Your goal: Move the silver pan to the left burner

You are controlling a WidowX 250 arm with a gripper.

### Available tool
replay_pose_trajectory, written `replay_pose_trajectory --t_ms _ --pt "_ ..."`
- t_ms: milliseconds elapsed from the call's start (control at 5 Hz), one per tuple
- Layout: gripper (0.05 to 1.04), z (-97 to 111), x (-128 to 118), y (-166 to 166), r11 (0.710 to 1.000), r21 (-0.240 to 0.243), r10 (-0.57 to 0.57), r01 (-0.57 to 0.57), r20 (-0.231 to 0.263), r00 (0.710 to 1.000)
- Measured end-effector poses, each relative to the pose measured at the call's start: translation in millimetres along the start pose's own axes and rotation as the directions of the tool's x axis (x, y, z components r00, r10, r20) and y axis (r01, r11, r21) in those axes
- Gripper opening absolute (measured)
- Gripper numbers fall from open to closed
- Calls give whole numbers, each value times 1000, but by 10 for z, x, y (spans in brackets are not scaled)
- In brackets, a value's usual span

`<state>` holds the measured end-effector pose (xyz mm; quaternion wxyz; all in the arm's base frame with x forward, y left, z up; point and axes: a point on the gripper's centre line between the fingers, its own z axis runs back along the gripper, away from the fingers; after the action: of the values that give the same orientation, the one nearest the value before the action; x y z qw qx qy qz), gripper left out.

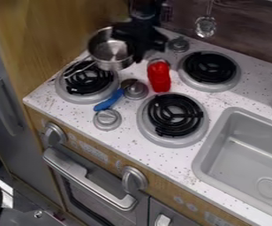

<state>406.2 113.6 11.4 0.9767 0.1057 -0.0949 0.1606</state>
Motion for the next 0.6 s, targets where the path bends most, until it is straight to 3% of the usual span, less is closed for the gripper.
replay_pose_trajectory --t_ms 400,600 --pt "71 -405 -22 379 996 70 61 -54 -105 993" --pt "71 -575 -154 530 993 72 103 -92 -166 981"
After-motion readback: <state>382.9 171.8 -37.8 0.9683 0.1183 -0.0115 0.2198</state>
